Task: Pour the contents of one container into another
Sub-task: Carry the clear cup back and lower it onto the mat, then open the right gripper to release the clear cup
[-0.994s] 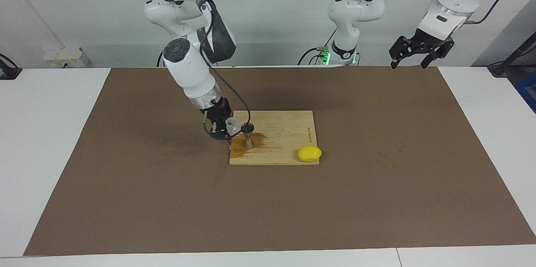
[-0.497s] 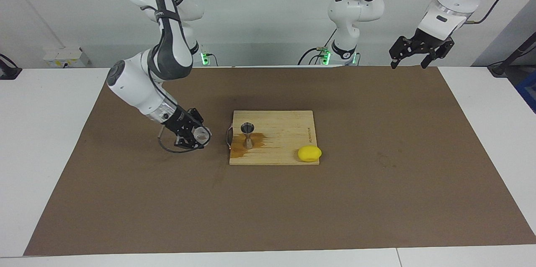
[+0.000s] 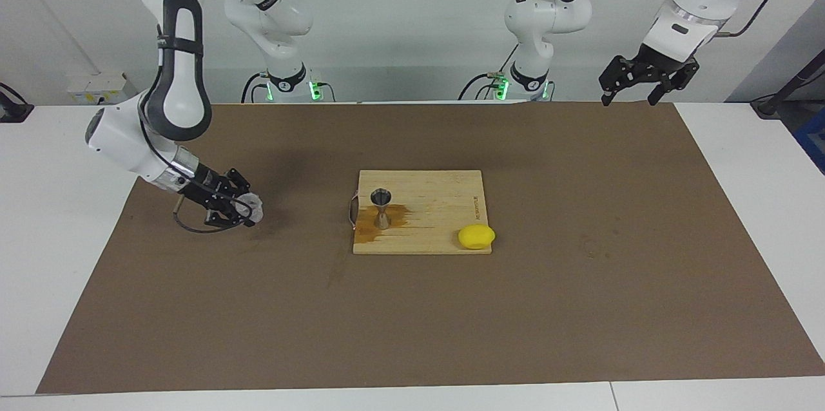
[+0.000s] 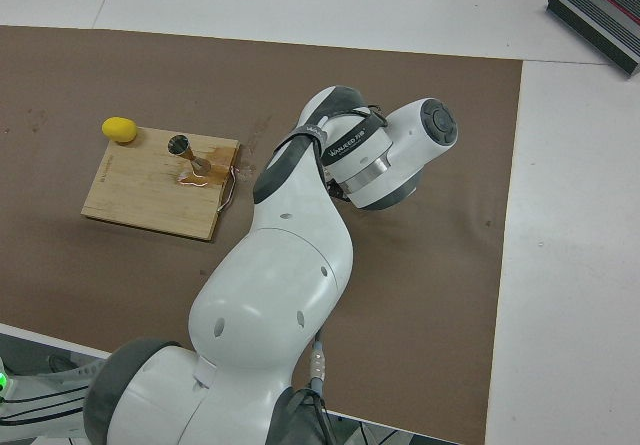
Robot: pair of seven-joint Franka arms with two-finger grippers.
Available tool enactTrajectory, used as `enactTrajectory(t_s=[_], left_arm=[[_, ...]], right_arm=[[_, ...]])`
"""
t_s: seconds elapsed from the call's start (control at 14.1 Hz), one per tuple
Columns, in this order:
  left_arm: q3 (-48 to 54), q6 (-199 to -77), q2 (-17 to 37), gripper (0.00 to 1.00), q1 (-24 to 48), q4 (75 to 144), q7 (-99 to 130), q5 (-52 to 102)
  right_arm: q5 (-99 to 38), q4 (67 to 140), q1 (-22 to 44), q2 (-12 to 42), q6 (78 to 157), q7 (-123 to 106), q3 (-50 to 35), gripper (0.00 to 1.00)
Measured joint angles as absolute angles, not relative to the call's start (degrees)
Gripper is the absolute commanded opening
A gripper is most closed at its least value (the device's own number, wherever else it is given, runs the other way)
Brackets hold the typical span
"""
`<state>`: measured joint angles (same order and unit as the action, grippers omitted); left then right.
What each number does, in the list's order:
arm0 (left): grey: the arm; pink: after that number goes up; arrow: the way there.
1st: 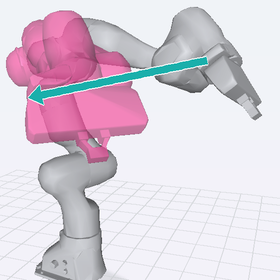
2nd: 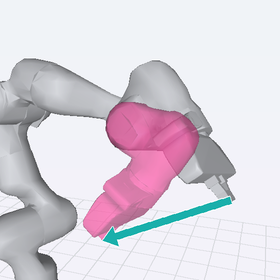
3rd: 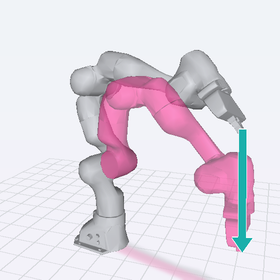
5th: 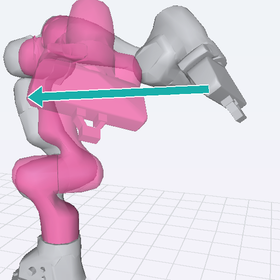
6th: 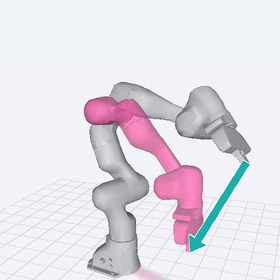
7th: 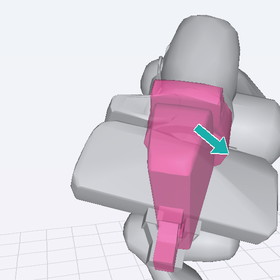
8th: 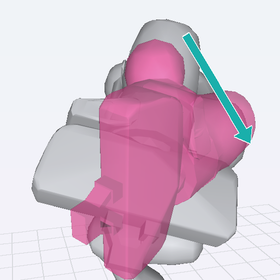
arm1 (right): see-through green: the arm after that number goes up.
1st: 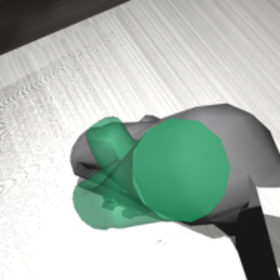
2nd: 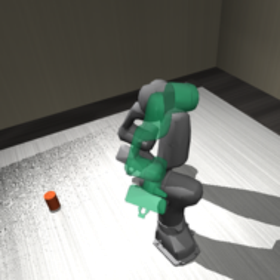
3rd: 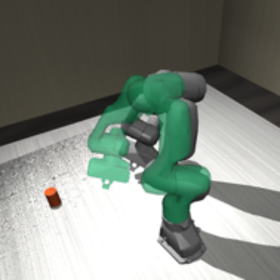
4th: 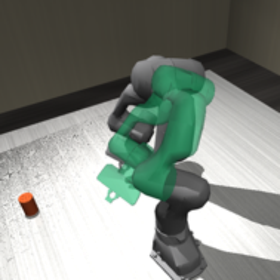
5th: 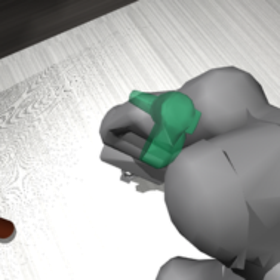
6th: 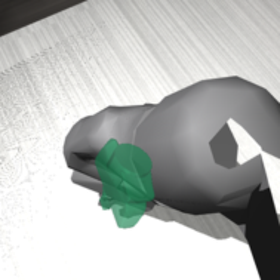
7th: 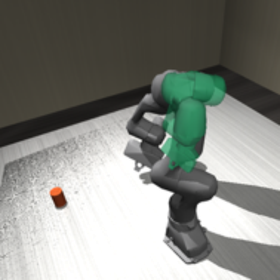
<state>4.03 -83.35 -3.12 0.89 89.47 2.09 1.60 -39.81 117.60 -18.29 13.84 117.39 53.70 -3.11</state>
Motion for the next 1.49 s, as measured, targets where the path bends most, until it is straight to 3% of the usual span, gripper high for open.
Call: enactTrajectory(t_s=[0.28,0.64,0.71,0.92,0.99,1.06,1.14,1.49], left_arm=[[4.0,-83.4,-3.1,1.00,0.9,89.5,2.1,1.6],[4.0,-83.4,-3.1,1.00,0.9,89.5,2.1,1.6],[4.0,-83.4,-3.1,1.00,0.9,89.5,2.1,1.6],[4.0,-83.4,-3.1,1.00,0.9,89.5,2.1,1.6],[4.0,-83.4,-3.1,1.00,0.9,89.5,2.1,1.6],[4.0,-83.3,-3.1,1.00,0.9,89.5,2.1,1.6],[4.0,-83.3,-3.1,1.00,0.9,89.5,2.1,1.6],[4.0,-83.3,-3.1,1.00,0.9,89.5,2.1,1.6]], right_arm=[[-39.8,116.0,-25.0,18.9,115.0,43.7,-3.1,0.00],[-39.8,113.9,-26.9,21.3,115.0,42.4,-3.1,0.01],[-39.8,113.9,-26.9,21.3,115.3,42.4,-3.1,0.18],[-39.8,114.3,-26.9,21.6,118.5,45.4,-2.9,0.32],[-39.8,114.3,-27.0,21.6,118.7,46.9,-2.8,0.43],[-39.8,114.3,-27.0,21.6,118.8,48.1,-2.8,0.57],[-39.8,114.3,-27.0,21.6,118.9,48.5,-2.8,0.98],[-33.0,114.1,-25.4,19.7,118.9,48.6,-3.3,1.00]])
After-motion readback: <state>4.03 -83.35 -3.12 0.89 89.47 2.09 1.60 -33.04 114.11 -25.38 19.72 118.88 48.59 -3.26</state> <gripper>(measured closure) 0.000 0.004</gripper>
